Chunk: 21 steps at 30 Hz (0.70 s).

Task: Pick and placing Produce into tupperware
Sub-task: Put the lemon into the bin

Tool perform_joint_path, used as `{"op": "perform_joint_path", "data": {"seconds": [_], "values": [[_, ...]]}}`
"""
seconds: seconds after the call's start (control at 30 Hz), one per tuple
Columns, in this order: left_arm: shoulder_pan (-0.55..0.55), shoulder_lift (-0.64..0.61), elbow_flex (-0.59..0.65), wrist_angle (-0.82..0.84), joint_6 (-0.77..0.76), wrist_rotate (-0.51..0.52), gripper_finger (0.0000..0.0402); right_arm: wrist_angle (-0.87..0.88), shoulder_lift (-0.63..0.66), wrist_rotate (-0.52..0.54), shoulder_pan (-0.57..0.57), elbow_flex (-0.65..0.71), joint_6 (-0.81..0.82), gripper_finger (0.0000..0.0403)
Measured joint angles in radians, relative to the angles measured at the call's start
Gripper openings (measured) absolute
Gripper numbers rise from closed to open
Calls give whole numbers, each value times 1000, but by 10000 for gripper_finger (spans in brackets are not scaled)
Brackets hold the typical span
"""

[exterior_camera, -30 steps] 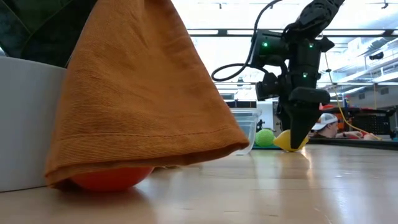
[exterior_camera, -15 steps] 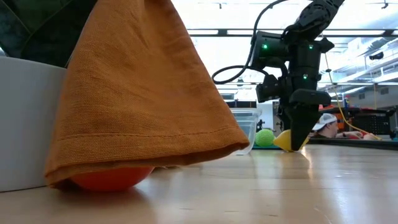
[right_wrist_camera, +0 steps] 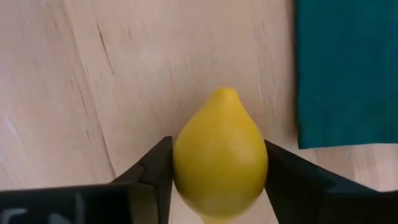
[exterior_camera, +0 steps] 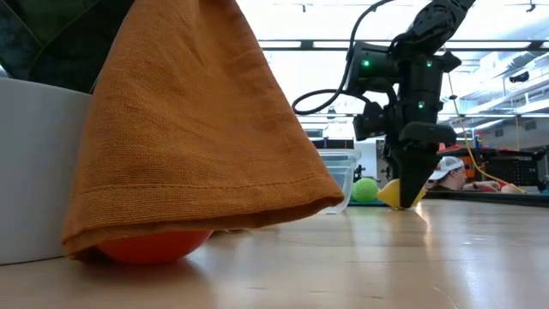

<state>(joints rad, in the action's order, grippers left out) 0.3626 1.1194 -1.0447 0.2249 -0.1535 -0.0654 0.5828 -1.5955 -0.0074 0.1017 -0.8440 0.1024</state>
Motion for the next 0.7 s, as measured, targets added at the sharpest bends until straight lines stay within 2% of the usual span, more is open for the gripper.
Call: {"op": "perform_joint_path", "data": {"seconds": [0.3,0.7], "values": [[0,0,0,8,0,0,11,72,57,7,1,-11,2,160],[0,0,0,14,-19,0,20,254,259,-9,0,-12,62,159]]}}
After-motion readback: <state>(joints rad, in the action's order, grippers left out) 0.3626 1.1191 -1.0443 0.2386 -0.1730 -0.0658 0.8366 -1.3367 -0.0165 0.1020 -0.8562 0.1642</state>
